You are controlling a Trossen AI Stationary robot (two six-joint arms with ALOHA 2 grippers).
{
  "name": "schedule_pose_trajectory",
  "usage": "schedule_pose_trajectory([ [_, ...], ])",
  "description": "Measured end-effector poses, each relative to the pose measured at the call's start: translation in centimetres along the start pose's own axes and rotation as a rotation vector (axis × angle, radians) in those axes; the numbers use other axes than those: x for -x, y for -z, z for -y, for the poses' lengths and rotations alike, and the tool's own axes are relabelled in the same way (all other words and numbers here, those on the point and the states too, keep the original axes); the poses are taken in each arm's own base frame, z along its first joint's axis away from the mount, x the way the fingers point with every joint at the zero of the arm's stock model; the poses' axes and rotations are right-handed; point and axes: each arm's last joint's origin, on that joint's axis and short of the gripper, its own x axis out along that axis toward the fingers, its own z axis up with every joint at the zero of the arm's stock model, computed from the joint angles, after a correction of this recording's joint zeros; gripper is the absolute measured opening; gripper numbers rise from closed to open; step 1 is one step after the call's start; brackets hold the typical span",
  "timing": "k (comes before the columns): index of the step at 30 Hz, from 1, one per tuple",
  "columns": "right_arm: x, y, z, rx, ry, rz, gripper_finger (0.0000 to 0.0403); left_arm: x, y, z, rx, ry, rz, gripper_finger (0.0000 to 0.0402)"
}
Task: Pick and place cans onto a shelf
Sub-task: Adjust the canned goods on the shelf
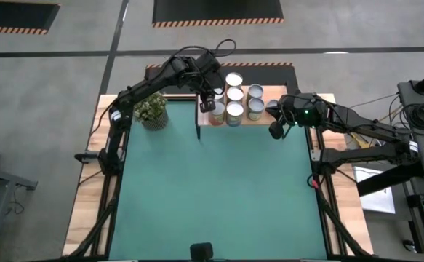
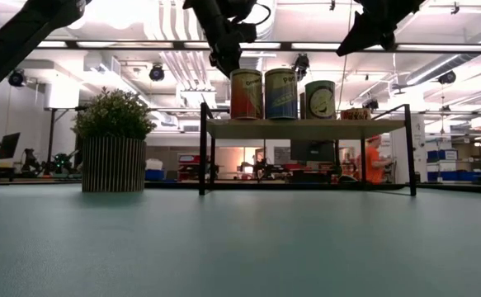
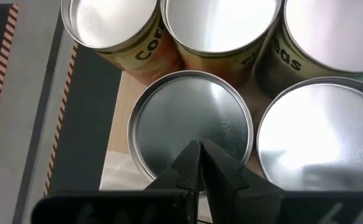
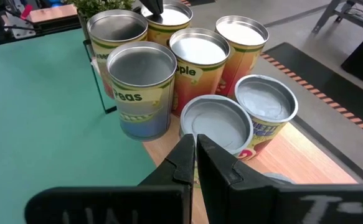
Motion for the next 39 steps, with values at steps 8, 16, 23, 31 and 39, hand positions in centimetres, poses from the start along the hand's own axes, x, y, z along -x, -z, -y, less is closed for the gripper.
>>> schedule_pose_trajectory([
  [8, 0.0, 0.0, 0.0, 0.000, 0.000, 0.000, 0.0009, 0.1, 0.0, 0.2, 0.000, 0.003, -0.001, 0.0000],
  [16, 0.0, 0.0, 0.0, 0.000, 0.000, 0.000, 0.0009, 0.6, 0.1, 0.3, -0.001, 0.003, 0.002, 0.0000],
  [23, 0.0, 0.0, 0.0, 0.000, 0.000, 0.000, 0.0009, 0.8, -0.2, 0.1, -0.012, -0.020, 0.032, 0.0000],
  [31, 0.0, 0.0, 0.0, 0.000, 0.000, 0.000, 0.0009, 3.1, -0.2, -0.4, -0.015, -0.163, 0.068, 0.0000],
  [39, 0.0, 0.1, -0.3, 0.007, -0.016, -0.007, 0.0009, 6.8, 0.1, 2.6, -0.012, -0.001, 0.128, 0.0000],
])
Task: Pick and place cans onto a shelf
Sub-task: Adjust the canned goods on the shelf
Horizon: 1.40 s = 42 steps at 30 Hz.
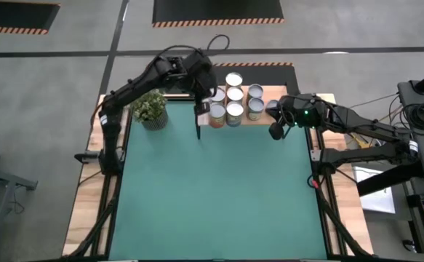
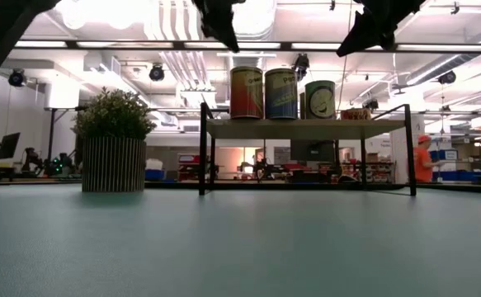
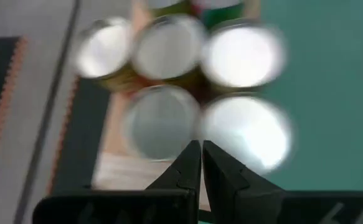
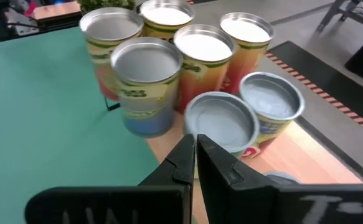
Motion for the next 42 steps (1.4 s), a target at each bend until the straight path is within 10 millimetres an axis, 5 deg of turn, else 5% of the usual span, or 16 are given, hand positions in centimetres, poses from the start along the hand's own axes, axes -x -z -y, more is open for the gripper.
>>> schedule_pose_trajectory([
  [8, 1.2, 0.6, -1.4, 0.028, -0.062, 0.033, 0.0009, 1.5, 0.3, 6.8, -0.144, 0.124, 0.045, 0.0000],
  [16, 1.9, 2.8, -2.5, 0.050, -0.109, 0.051, 0.0009, 0.1, 4.1, 11.1, -0.202, 0.156, 0.160, 0.0000],
  [30, 1.6, 3.6, -3.0, 0.080, -0.135, 0.066, 0.0009, -6.2, 8.7, 10.7, -0.179, -0.174, 0.120, 0.0000],
  [42, 1.6, 3.6, -3.0, 0.083, -0.135, 0.066, 0.0009, -6.4, 8.3, 10.5, -0.137, -0.155, 0.201, 0.0000],
])
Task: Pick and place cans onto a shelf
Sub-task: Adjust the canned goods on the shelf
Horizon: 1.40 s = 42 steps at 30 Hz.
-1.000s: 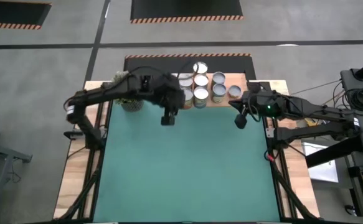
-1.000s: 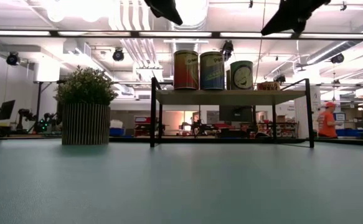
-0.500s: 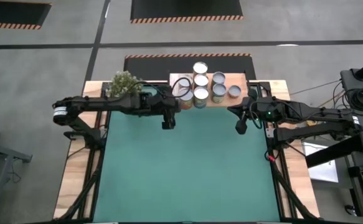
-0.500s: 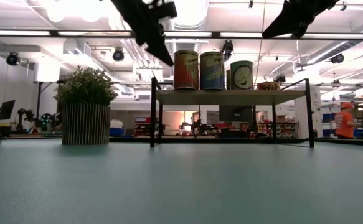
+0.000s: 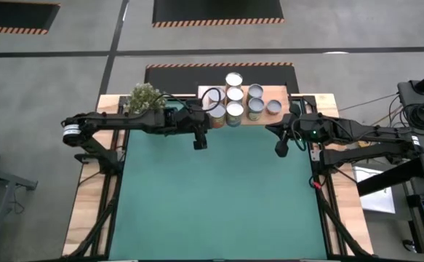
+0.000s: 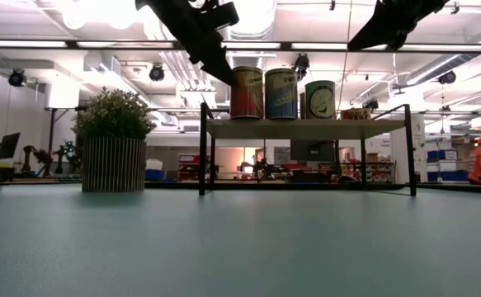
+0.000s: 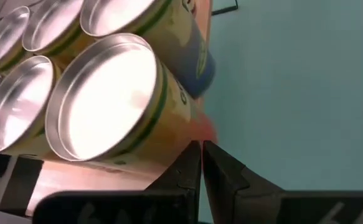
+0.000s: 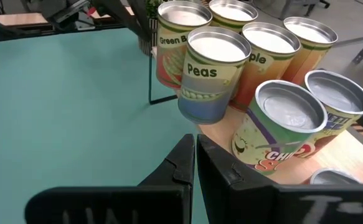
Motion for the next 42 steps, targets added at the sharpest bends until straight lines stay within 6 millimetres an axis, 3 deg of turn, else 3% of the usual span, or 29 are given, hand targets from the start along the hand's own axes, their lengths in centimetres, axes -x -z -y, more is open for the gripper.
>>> schedule_pose_trajectory([
  [42, 0.0, 0.1, 0.0, -0.018, -0.008, -0.005, 0.0009, -0.1, -0.3, -1.0, 0.085, -0.085, 0.010, 0.0000],
])
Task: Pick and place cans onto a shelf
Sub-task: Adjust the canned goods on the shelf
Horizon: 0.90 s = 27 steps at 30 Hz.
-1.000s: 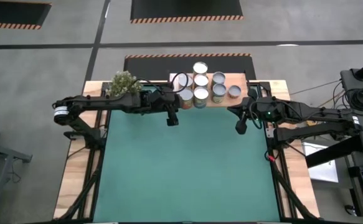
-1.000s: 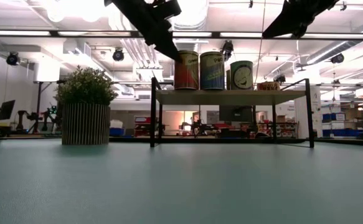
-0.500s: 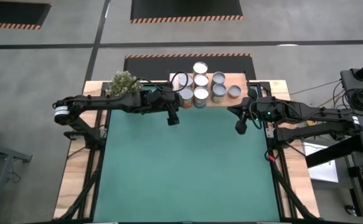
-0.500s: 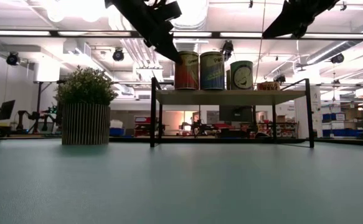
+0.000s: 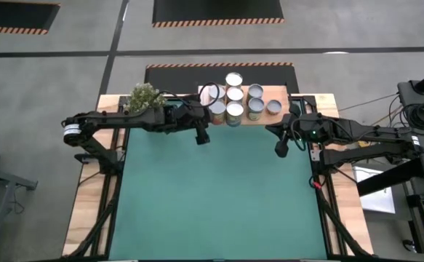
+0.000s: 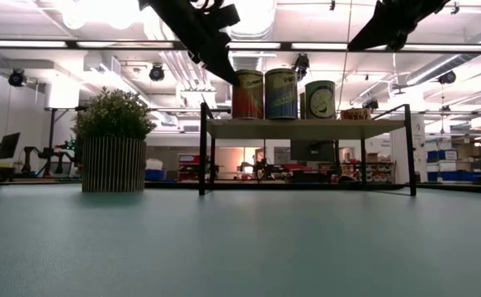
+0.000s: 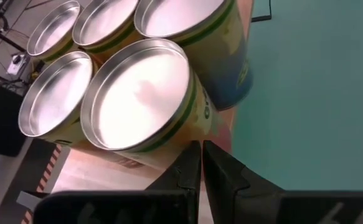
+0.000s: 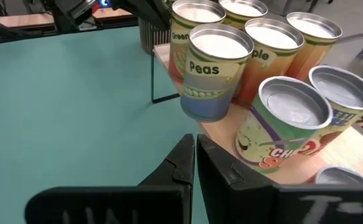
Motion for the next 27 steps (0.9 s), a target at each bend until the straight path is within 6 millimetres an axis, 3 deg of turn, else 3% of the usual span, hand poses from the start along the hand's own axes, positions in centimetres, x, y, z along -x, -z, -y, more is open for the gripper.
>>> schedule_pose_trajectory([
  [11, 0.0, 0.8, 0.3, -0.039, 0.083, -0.071, 0.0009, 0.8, -0.4, 2.8, -0.047, 0.207, 0.043, 0.0000],
  [18, 0.1, 1.8, 1.1, -0.116, 0.249, -0.146, 0.0009, 3.2, 0.0, 5.0, -0.120, 0.275, 0.174, 0.0000],
  [23, 0.1, 1.0, 1.3, -0.147, 0.229, -0.097, 0.0009, 5.7, 1.0, 5.0, -0.119, 0.266, 0.319, 0.0000],
  [27, 0.1, -1.1, 1.5, -0.164, 0.162, -0.019, 0.0009, 7.8, 1.3, 4.0, -0.158, 0.226, 0.426, 0.0000],
])
